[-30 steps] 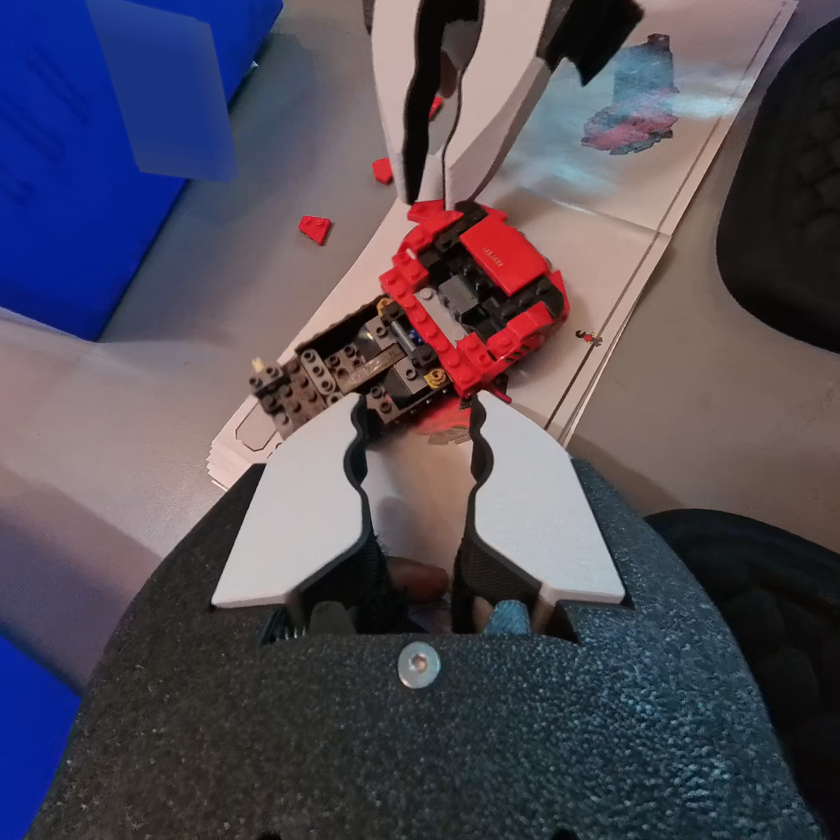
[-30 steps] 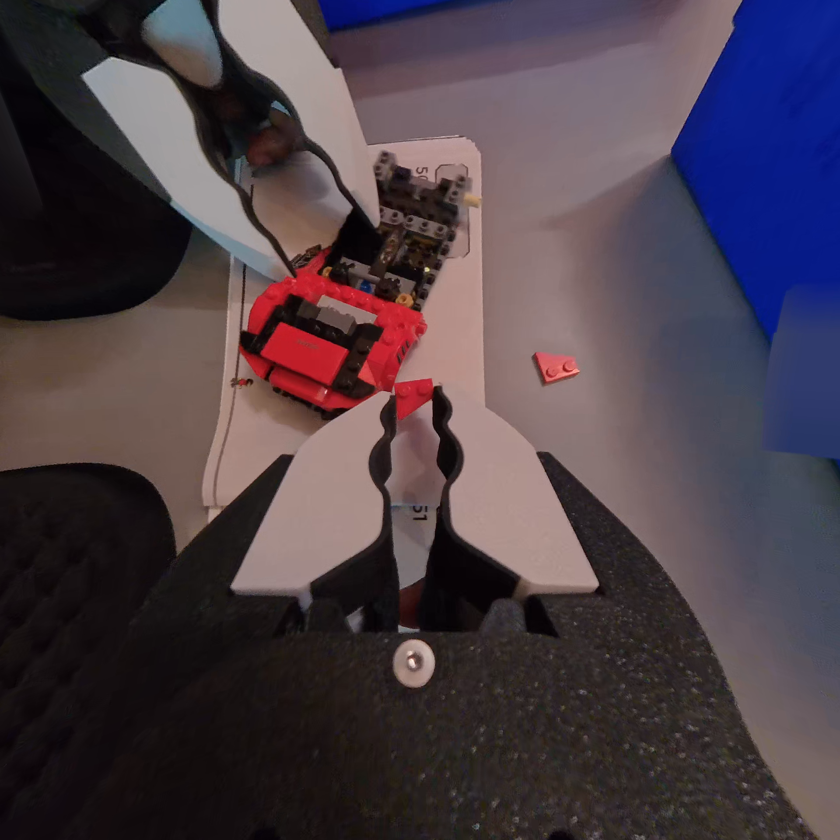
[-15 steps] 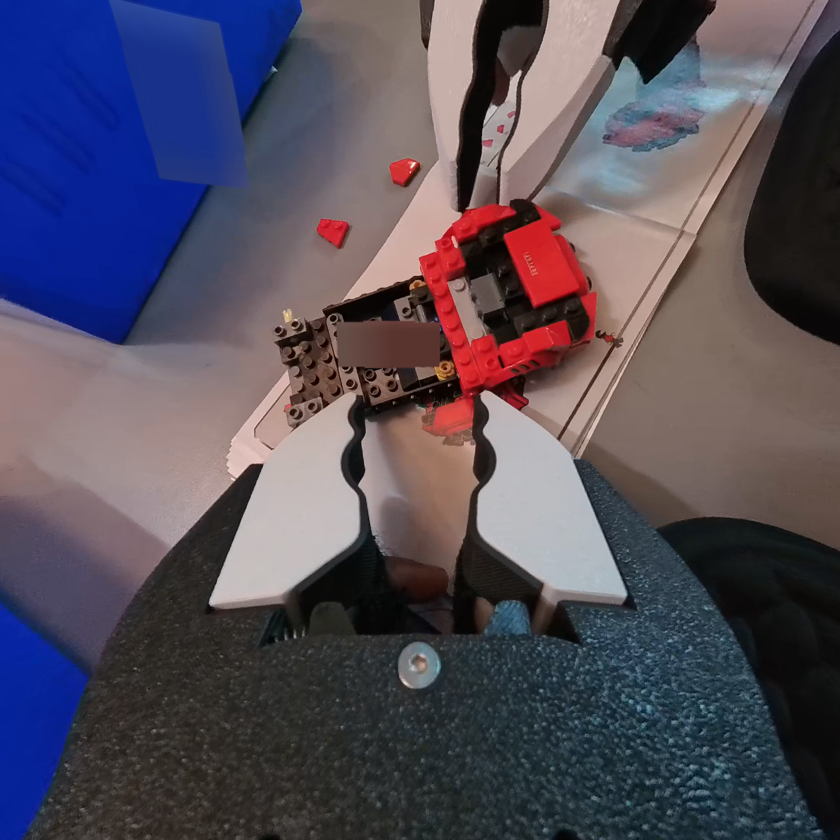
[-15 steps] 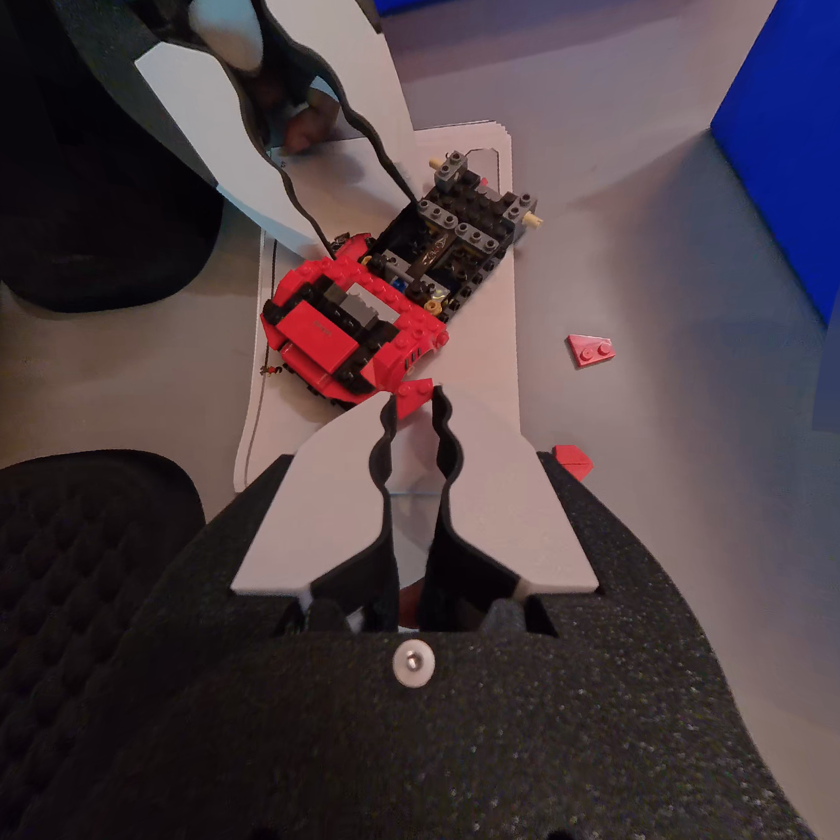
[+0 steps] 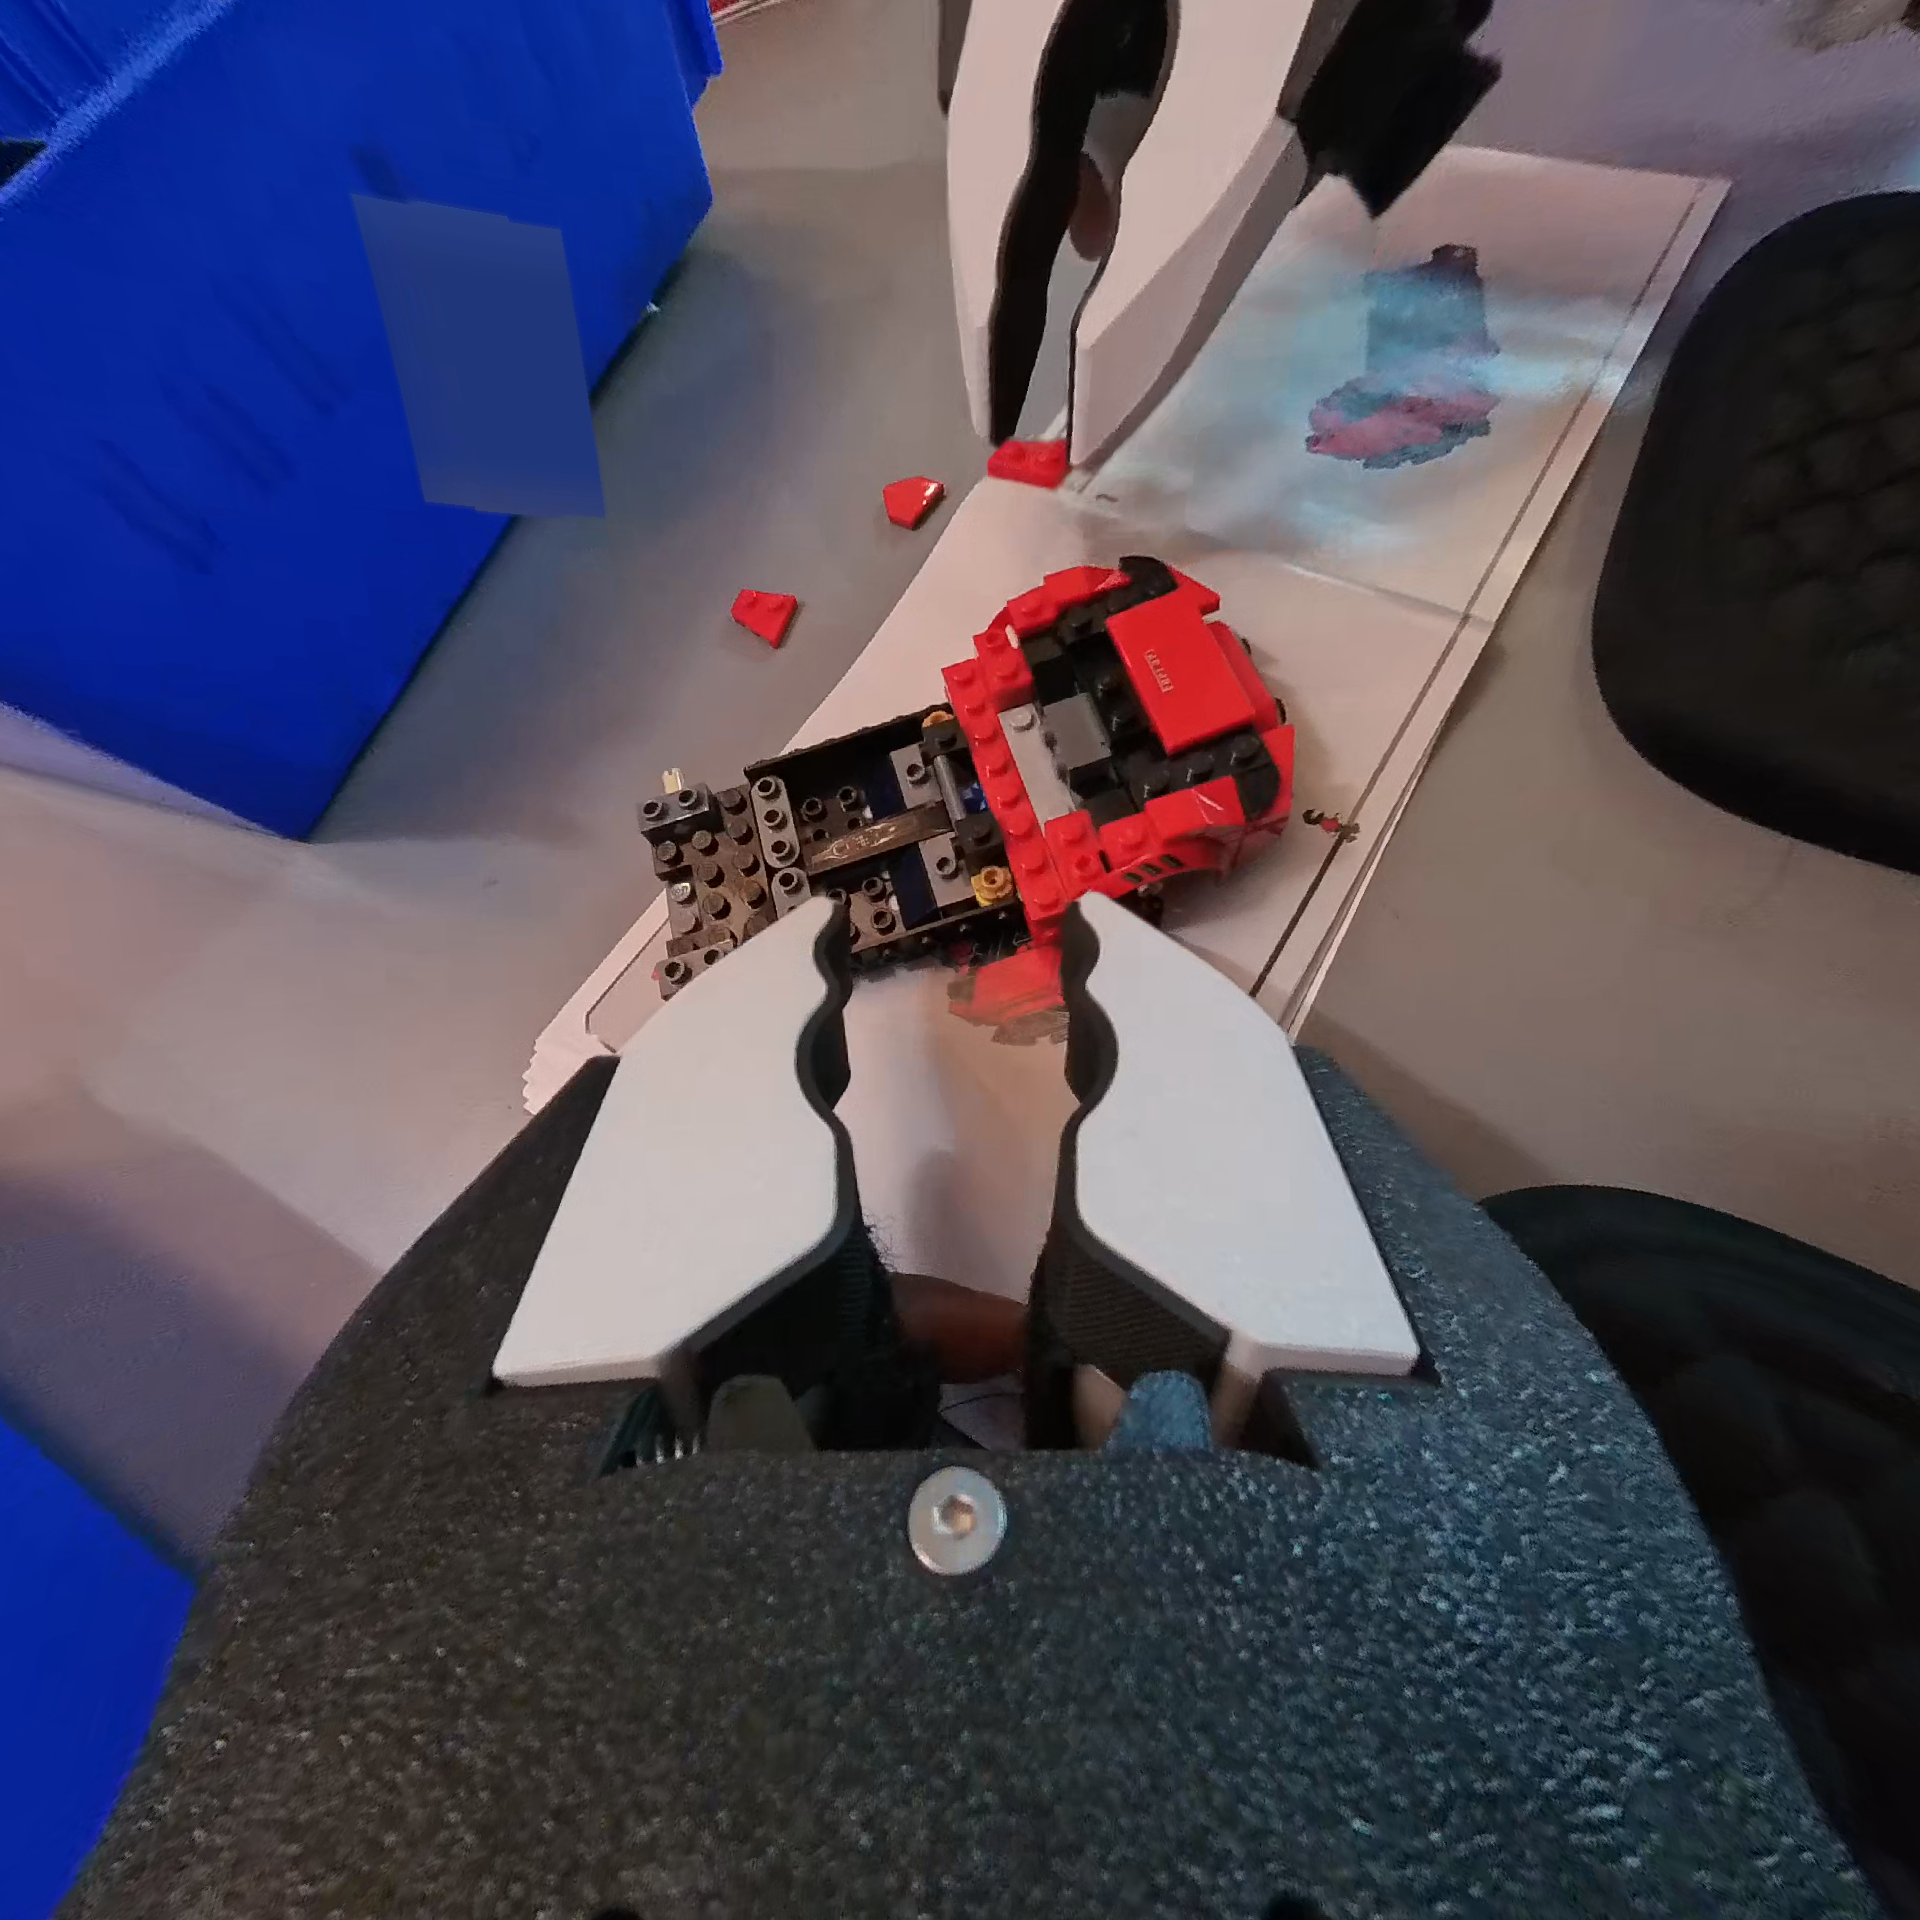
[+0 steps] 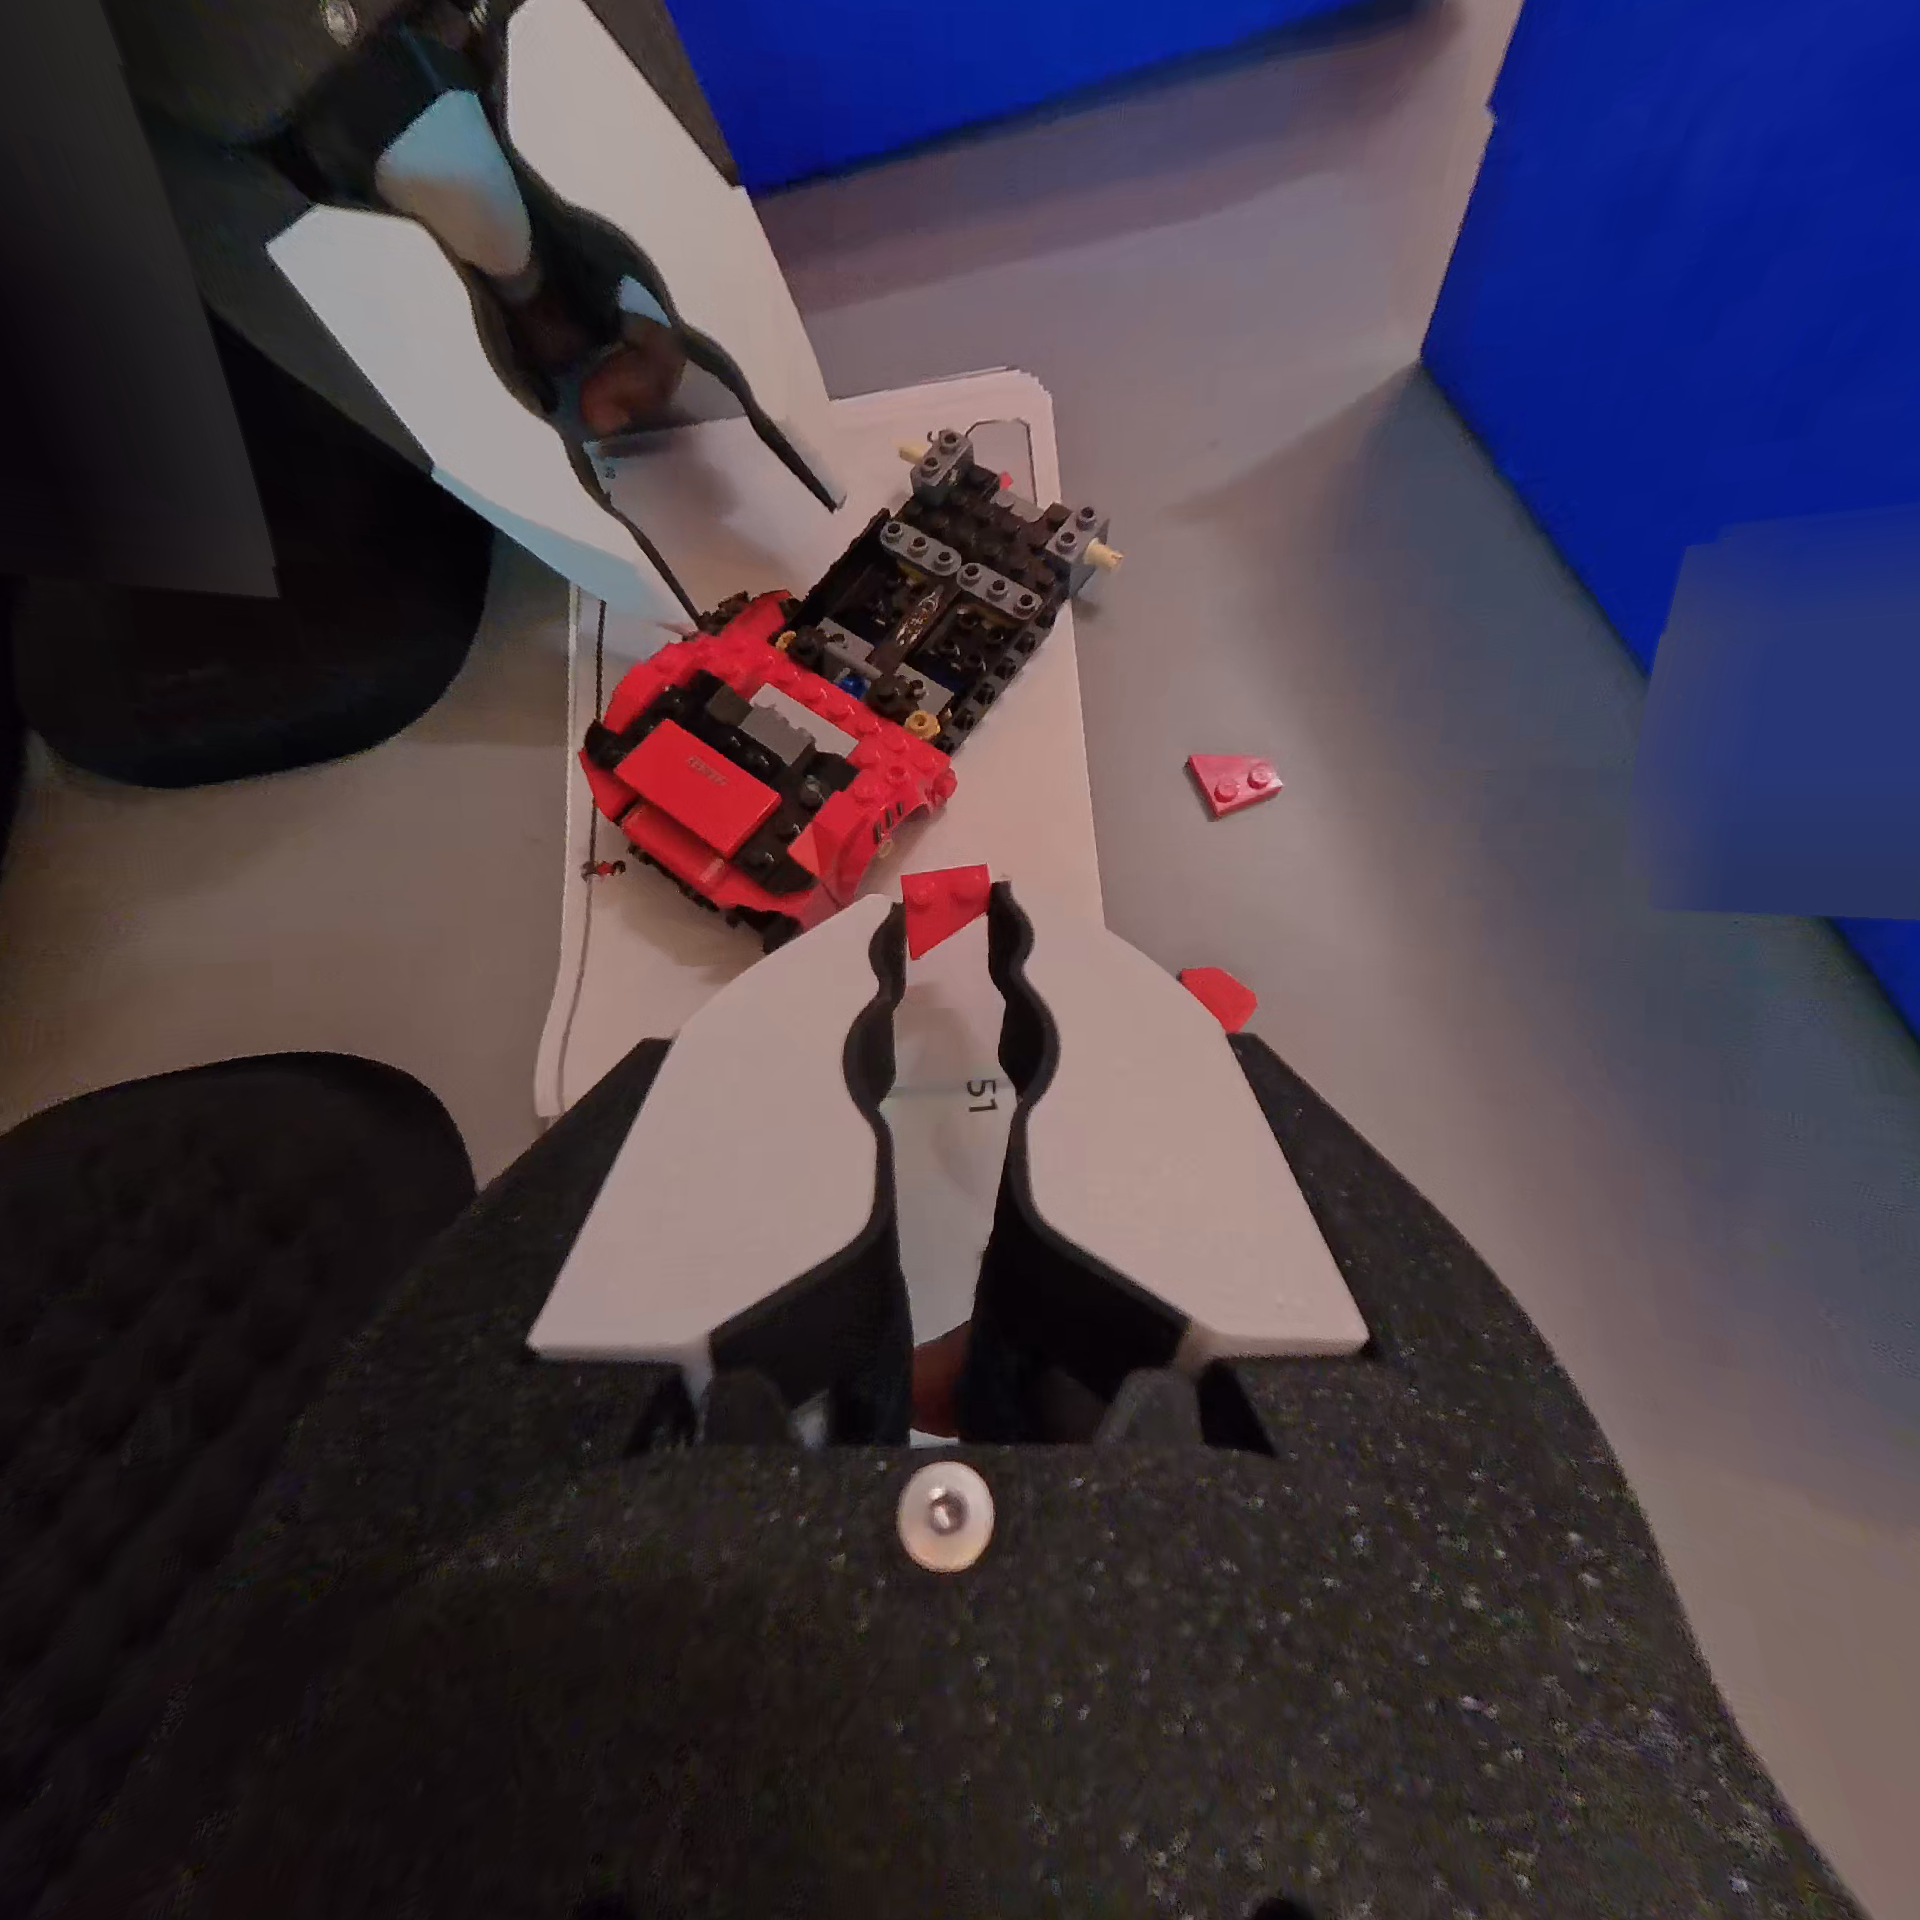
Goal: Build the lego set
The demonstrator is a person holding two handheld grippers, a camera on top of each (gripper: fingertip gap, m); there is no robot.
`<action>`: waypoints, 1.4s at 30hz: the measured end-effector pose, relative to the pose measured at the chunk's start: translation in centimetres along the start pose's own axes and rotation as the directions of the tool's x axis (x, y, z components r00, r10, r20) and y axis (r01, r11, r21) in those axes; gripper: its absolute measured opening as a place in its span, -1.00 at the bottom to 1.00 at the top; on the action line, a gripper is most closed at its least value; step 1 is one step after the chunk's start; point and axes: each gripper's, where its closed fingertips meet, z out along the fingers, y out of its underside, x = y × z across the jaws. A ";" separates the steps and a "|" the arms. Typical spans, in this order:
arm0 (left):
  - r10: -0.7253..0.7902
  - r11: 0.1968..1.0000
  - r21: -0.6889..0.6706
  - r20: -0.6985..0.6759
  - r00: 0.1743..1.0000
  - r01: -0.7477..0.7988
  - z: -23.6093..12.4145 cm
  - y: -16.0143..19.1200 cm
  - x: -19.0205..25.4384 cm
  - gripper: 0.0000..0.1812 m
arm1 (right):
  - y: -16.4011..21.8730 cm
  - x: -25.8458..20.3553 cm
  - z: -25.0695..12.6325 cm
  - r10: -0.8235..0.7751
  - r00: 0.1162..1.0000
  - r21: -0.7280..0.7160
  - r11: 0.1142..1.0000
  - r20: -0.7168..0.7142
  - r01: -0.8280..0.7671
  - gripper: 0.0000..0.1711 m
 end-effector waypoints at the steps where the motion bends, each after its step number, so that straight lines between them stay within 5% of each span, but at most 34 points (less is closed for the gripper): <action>1: 0.001 1.000 0.002 -0.001 1.000 -0.001 0.0 0.0 0.0 -0.58 | -0.1 -0.1 -0.3 0.015 1.000 0.015 1.000 -0.004 -0.015 -0.82; 24: -0.018 0.996 0.087 -0.042 0.999 0.022 -0.7 -1.2 0.7 -0.76 | -1.6 -4.9 0.1 -0.044 0.996 0.108 0.994 0.075 0.036 -0.82; 29: 0.021 0.995 0.099 -0.075 0.997 -0.014 -0.6 -1.5 1.6 -0.81 | -1.4 -4.7 0.0 0.085 0.996 0.113 0.990 -0.037 -0.080 -0.82; 35: 0.051 0.991 0.125 -0.060 0.997 -0.043 -0.7 -2.1 1.8 -0.93 | -2.4 -6.1 0.9 0.393 0.913 0.290 0.892 -0.113 -0.348 -0.83; 42: -0.175 0.949 0.236 -0.149 0.973 0.207 -1.8 -4.4 1.5 -0.94 | -3.8 -6.8 0.9 0.315 0.897 0.363 0.911 -0.309 -0.195 -0.83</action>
